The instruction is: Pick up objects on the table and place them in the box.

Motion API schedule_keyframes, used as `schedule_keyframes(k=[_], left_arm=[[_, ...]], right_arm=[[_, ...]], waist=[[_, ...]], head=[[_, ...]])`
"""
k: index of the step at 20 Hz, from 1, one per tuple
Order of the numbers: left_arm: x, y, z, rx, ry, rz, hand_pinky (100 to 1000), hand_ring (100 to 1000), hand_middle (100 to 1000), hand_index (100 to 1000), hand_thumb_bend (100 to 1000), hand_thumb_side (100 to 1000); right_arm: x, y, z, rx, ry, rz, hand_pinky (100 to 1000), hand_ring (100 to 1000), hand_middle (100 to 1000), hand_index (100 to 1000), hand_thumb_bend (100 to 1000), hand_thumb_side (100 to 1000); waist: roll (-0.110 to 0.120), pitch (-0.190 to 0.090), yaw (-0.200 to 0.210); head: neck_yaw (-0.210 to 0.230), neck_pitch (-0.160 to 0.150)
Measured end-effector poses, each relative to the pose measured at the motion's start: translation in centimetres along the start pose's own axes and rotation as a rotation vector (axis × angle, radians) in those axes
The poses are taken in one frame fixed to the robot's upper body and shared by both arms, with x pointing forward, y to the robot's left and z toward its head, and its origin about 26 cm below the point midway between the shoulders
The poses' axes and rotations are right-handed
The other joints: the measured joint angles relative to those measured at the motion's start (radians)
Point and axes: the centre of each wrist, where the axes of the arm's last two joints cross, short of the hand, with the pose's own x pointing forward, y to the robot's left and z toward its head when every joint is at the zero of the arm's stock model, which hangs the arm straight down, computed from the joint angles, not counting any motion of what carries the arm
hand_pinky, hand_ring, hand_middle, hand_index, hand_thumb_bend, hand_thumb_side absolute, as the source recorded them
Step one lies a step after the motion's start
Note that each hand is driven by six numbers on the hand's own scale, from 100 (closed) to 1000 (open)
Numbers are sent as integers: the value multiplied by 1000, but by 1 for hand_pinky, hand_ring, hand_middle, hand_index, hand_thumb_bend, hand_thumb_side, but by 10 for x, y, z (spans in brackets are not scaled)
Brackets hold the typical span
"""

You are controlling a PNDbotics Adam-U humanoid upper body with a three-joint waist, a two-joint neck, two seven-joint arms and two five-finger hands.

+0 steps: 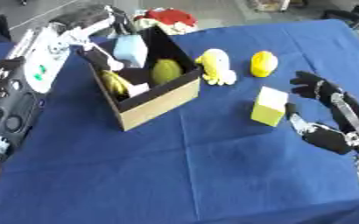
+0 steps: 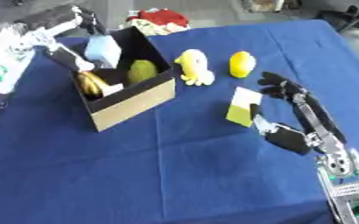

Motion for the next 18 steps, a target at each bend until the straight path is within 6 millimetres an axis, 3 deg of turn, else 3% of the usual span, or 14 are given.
schedule_keyframes(k=[3,7,10,13,18], left_arm=[[0,4,6,37,-26,21,859,838,889,964,915,520],[-2,26,32,166,-100,118,793,761,793,893,852,509],[-5,37,64,310,-130,228,763,724,748,852,794,478],[-6,30,103,429,-119,358,738,697,709,828,744,466],[2,-7,152,501,-43,561,724,687,693,816,721,470]], right_arm=[[0,0,0,-1,1,0,839,802,819,943,225,315],[-1,0,1,0,7,0,840,785,816,945,232,311],[-3,-3,2,8,13,23,842,789,820,947,254,287],[-2,-17,-1,46,7,96,852,810,836,956,309,224],[1,-41,-10,195,-14,238,878,859,874,970,355,226]], waist=[[0,0,8],[0,-1,23],[0,-2,38],[0,-9,58],[0,-17,80]], head=[[-3,0],[-7,0],[-13,2],[-23,8],[-44,18]])
